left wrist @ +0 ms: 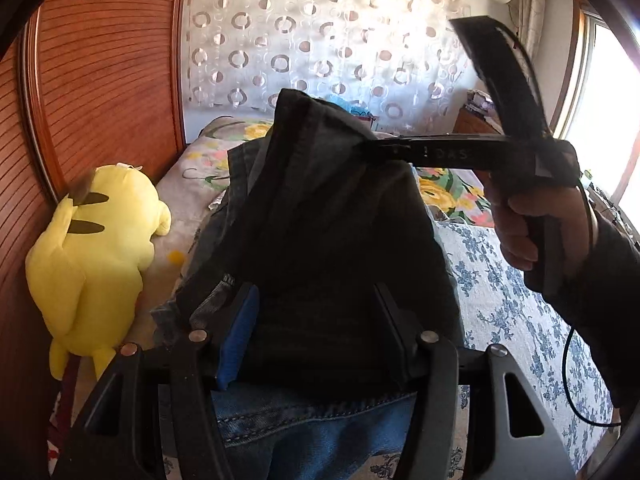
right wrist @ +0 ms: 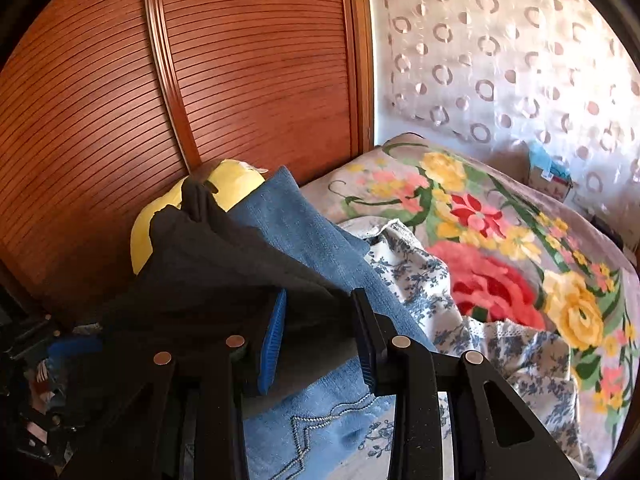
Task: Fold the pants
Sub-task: 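Lower the pants onto the jeans with the left tool while the right tool opens and releases them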
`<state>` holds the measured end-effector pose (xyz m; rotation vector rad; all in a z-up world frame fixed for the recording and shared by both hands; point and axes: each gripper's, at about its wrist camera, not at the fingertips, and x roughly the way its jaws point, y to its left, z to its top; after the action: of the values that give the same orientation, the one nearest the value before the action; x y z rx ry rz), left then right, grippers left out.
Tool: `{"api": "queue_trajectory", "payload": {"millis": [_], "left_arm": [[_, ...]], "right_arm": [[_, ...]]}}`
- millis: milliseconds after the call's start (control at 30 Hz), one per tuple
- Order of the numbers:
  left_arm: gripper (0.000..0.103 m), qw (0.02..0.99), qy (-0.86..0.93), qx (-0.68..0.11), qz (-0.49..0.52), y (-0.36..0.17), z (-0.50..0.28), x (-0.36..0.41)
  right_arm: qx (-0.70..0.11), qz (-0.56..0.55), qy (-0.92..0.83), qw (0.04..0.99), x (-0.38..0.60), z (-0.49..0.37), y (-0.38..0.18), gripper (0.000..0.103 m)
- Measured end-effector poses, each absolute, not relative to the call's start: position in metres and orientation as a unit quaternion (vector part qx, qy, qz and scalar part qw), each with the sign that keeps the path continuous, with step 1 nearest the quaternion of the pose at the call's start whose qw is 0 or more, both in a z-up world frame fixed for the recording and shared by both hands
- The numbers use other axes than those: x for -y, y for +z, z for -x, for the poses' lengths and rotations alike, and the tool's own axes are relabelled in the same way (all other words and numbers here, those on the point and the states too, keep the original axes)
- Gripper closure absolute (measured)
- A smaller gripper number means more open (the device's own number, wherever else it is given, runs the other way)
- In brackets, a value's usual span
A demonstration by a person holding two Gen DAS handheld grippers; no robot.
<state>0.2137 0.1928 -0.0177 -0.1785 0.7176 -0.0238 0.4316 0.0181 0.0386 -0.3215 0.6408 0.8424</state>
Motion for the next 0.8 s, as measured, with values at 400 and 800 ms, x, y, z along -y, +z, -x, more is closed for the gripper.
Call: {"api": "queue_trajectory", "payload": {"millis": [400, 800], "left_arm": [[0.026, 0.934, -0.025, -0.348, 0.076, -0.016, -0.214, -0.186], [0.022, 0.937, -0.025, -0.344, 0.061, -0.006, -0.204, -0.178]], "right_arm": [[-0.291, 0.141, 0.39, 0.862, 0.007, -0.369, 0.039, 0.069], [-0.292, 0.122, 0.369, 0.874, 0.032, -0.343, 0.033, 0.068]]}}
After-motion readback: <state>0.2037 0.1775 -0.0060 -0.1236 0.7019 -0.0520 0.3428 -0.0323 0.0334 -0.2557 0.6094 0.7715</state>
